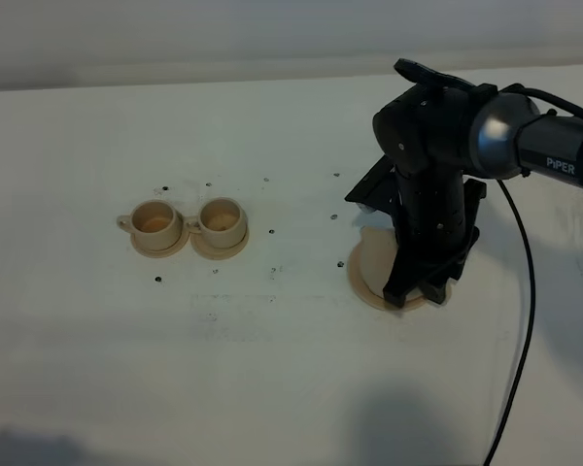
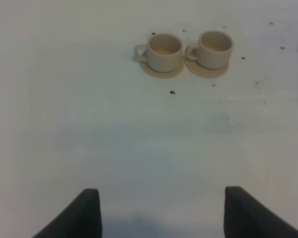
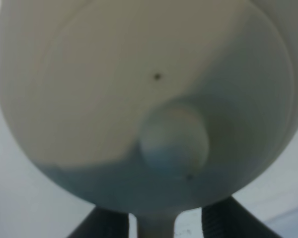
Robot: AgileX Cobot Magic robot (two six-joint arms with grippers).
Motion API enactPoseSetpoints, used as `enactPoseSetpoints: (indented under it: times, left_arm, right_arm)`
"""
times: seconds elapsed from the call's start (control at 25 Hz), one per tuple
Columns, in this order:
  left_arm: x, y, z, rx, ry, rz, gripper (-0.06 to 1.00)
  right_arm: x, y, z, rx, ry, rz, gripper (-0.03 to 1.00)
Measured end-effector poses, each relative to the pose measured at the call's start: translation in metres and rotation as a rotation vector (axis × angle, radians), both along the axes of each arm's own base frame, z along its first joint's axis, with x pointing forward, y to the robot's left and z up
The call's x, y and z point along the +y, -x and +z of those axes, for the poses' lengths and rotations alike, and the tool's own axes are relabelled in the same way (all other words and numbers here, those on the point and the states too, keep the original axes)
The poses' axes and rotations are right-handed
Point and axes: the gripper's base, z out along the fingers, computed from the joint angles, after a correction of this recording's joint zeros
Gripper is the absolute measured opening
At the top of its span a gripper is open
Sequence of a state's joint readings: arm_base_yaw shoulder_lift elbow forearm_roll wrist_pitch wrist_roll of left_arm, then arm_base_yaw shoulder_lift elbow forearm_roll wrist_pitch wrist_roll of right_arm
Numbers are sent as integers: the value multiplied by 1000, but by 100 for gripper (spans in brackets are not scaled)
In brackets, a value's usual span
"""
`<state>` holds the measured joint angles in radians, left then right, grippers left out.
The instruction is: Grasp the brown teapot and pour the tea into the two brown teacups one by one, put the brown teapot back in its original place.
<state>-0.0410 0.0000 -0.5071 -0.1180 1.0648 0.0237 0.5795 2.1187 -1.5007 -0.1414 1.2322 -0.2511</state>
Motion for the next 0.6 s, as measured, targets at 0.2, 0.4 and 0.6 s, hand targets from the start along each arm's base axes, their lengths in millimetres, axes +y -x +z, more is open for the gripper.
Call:
enactPoseSetpoints:
  times: [0.2, 0.4, 0.6]
  left_arm:
    - [0, 0, 0, 0, 0, 0, 51]
    - [0, 0, 0, 0, 0, 0, 51]
    - [0, 0, 0, 0, 0, 0, 51]
  right_arm:
    - [0, 0, 0, -8, 14, 17, 34]
    - [0, 0, 0, -11, 17, 20, 34]
    - [0, 0, 0, -10, 18, 31, 34]
